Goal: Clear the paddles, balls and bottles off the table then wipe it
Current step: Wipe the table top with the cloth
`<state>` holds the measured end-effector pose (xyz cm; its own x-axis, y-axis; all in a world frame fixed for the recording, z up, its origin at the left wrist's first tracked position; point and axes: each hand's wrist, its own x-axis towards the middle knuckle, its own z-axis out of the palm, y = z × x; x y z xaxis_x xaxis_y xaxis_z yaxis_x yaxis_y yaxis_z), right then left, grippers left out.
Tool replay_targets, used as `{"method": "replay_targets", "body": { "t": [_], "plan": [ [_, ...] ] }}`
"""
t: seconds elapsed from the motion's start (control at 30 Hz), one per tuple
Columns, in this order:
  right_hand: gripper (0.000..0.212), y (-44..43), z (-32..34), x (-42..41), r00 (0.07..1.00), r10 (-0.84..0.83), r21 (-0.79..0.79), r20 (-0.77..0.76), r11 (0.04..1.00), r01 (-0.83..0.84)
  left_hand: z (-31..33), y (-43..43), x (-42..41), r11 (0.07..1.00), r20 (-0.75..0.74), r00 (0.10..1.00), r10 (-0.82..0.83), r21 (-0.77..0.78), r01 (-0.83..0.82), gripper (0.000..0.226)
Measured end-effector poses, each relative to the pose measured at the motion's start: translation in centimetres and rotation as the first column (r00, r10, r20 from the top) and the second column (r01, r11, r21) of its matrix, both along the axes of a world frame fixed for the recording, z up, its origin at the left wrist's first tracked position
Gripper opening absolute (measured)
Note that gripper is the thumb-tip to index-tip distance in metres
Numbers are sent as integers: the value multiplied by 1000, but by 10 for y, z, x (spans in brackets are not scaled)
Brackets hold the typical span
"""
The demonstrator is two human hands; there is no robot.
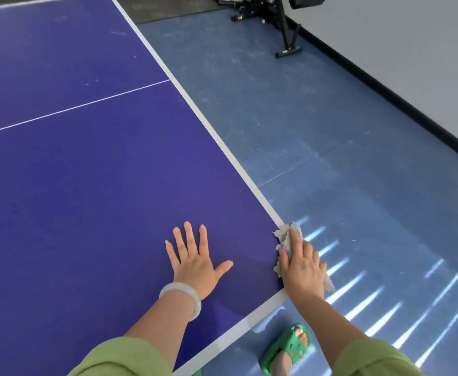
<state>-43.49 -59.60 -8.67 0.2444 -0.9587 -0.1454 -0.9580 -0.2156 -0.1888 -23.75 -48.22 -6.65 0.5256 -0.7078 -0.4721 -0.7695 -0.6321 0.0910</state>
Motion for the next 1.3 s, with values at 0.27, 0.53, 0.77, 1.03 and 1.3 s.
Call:
{"method": "replay_targets", "body": {
  "t": [0.27, 0.53, 0.77, 1.03, 1.3],
  "plan": [
    [34, -74, 10, -37, 988, 124, 359, 95, 921, -150, 19, -11, -5, 987, -12, 996, 86, 137, -83, 102],
    [24, -156, 47, -76, 906, 374, 359, 198, 833, -422, 51, -73, -62, 917, -36, 916, 400, 19, -399, 63],
    [33, -234, 82, -63, 838, 483, 298, 254, 785, -543, 75, -164, -103, 932, -191, 921, 338, -69, -356, 48],
    [28, -361, 115, 8, 756, 622, 230, 203, 720, -654, 93, -281, -52, 877, -249, 883, 398, -178, -446, 52],
    [30, -466, 134, 94, 692, 696, 211, 189, 660, -721, 101, -370, 9, 876, -179, 886, 427, -159, -455, 51]
  ]
}}
